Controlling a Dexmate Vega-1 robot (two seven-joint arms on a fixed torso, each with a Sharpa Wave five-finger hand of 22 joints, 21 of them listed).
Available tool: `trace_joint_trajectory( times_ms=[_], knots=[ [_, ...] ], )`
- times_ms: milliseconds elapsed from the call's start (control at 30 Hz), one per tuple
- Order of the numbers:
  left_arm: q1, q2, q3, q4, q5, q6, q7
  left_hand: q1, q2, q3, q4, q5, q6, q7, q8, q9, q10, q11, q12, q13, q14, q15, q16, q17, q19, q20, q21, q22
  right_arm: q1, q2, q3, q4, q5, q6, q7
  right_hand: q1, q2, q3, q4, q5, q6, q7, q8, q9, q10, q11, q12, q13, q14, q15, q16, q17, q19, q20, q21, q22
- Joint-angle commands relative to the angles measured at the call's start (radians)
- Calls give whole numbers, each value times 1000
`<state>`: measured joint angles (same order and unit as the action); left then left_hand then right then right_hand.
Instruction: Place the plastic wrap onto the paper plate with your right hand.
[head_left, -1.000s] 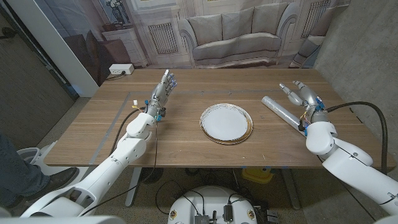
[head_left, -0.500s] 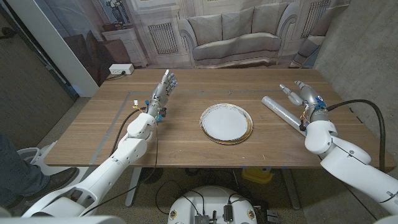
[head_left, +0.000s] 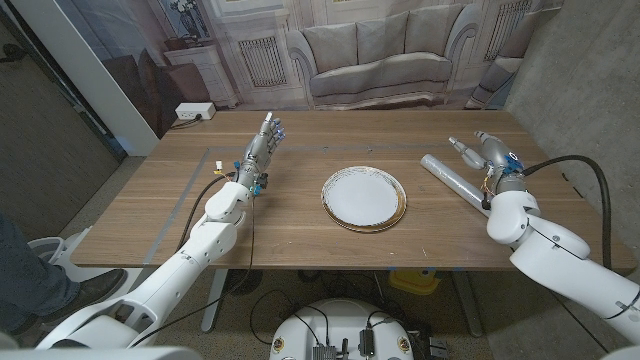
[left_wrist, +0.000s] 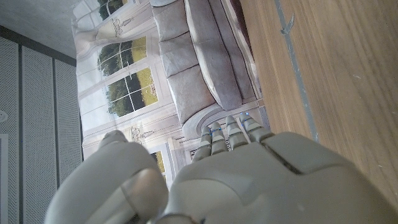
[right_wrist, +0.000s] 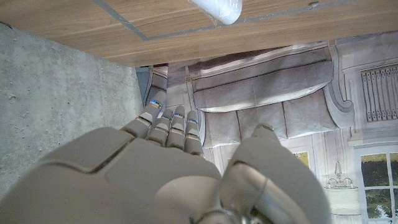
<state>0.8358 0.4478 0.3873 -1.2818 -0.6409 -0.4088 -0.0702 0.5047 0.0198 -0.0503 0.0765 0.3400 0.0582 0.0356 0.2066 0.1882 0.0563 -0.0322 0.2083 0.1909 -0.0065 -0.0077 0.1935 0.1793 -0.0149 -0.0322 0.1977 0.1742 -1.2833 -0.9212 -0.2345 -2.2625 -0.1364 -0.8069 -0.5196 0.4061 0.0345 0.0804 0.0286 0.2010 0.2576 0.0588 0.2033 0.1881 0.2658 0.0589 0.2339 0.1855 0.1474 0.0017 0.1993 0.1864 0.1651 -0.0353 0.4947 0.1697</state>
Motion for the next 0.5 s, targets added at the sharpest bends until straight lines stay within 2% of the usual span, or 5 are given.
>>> trace_joint_trajectory(
  times_ms=[33, 333, 500],
  knots=[
    [-4, 2, 0, 1, -1, 4, -3, 7, -1, -6, 3, -2, 6, 1, -2, 2, 0, -7, -2, -1, 4, -2, -4, 3, -1, -12, 1, 4, 38, -20, -36, -2, 10, -51, 17, 5, -1, 0, -3, 9, 5, -4, -1, 5, 7, -3, -3, 3, 9, 5, -2, 1, 10, -26, -3, 5],
    [0, 5, -1, -6, 0, 9, 3, 8, 0, -7, 3, -2, 5, 1, -2, 2, 2, -1, -2, -1, 2, -1, -5, 3, -2, -11, 0, 4, 73, -34, -68, 11, 21, -76, 30, 6, -1, 0, -5, 9, 3, -4, -2, 5, 9, -4, -3, 3, 12, 3, -1, 1, 11, -25, -7, 5],
    [0, 1, 0, -1, 0, 7, 2, 8, 0, -8, 3, -3, 5, 1, -3, 2, 3, -5, -2, -1, 4, 0, -4, 3, -2, -11, 0, 4, 89, -38, -83, 16, 29, -97, 34, 7, -1, -1, -6, 9, 4, -2, -2, 5, 12, -5, -2, 3, 15, 2, -1, 1, 14, -22, -9, 5]
  ],
)
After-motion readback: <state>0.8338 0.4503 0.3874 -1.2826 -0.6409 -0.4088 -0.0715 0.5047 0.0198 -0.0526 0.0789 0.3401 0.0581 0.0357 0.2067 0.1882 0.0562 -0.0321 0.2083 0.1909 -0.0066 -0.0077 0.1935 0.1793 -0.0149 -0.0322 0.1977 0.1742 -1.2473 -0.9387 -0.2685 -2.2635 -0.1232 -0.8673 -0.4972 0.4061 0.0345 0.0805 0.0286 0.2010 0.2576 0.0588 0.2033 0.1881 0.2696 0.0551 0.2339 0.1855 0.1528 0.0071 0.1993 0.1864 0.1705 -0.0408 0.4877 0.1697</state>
